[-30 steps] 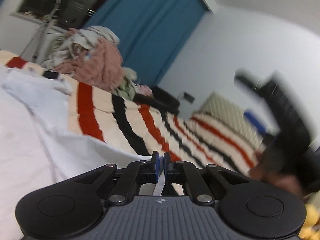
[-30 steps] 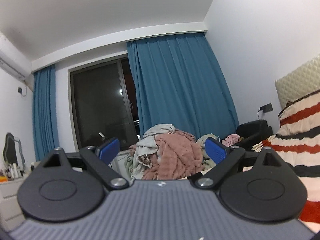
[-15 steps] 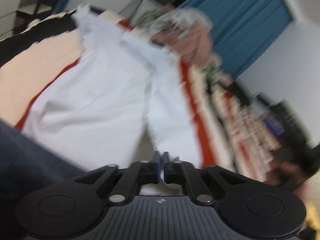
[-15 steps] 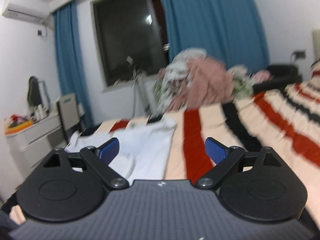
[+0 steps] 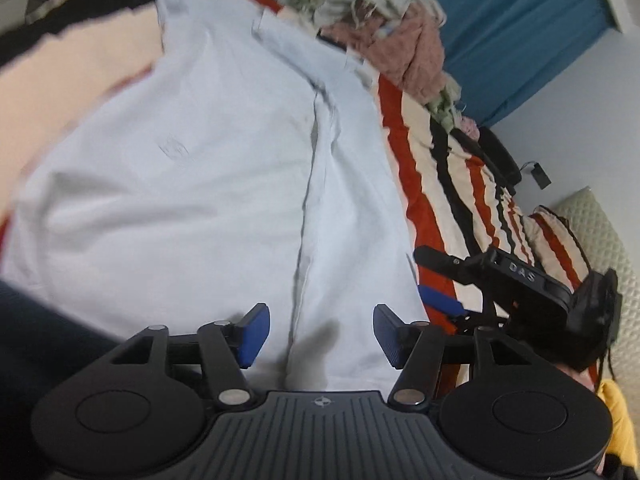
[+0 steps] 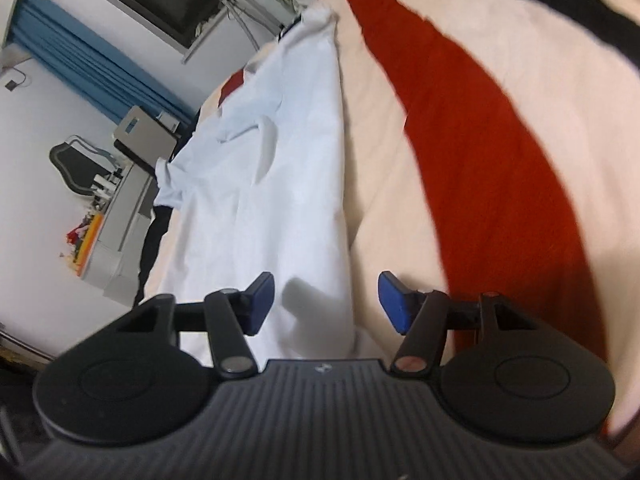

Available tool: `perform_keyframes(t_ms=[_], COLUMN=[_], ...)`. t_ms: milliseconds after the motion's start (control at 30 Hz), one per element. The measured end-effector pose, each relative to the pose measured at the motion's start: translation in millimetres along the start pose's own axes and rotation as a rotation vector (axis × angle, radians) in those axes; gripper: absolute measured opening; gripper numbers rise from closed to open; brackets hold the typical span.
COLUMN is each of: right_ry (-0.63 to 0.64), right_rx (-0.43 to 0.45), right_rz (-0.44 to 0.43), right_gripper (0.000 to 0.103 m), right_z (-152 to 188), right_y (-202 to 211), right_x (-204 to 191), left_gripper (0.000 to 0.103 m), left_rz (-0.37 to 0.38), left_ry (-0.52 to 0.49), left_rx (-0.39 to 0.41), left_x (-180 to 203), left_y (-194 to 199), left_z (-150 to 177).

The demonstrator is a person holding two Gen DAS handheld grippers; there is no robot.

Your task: Fold clothes

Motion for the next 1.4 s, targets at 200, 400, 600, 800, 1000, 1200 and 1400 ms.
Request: perform_keyframes(t_ms=[200,400,600,800,1000,1200,1400], right_ry=[0.016,-0.004,-0.025,0.020,0.094,0.262,0.444], right_rx=[-0.057,-0.130,-0.203,-0.241,-0.120,0.113,0.324], right_rz=[-0.004,0.027,0.058,0.092,0.131,0.186,0.187], right_gripper=[0.031,0.032,0.032,0.032,0.033,0.034,0.097], right_z=[16.1,28.6,41.2,61.7,66.3,53.6,35.2], right_y=[-11.1,-5.3,1.1,14.2,44.4,97.5,158.7], right_x=[-10.9,-12.2,-13.7,-17.3,-30.5,-64.8,-115.2], left_gripper=[0.028,0.002,0.001,0.002,0.019,0.055,0.095], left_rz=[0.045,0.097,0.159,0.070,0.016,-0.021,-0.088], left_ry=[0.043,0.044,0.081,-0.077,-0.225,-0.373,-0.474], left_rx=[-0.094,-0.083,-0.039,-0.034,0.015,0.136,0.267], left_x=[-8.3,-8.5,-14.1,2.1,21.1,67.3,112.7], left_y=[-27.2,-11.2,14.0,17.1,42.0,90.1,142.4], left_z=[1.1,7.6,8.8,18.4,24.9,15.9,-5.4])
Point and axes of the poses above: each gripper's, at about its wrist camera, not at the fingertips, and y roughly against the way its jaws point, x to its right, z to its underside, the point moved 6 cm from there along -y, roughly the way its jaws point, and after that the axes turned 3 degrees about z, right-handed, at the moved point
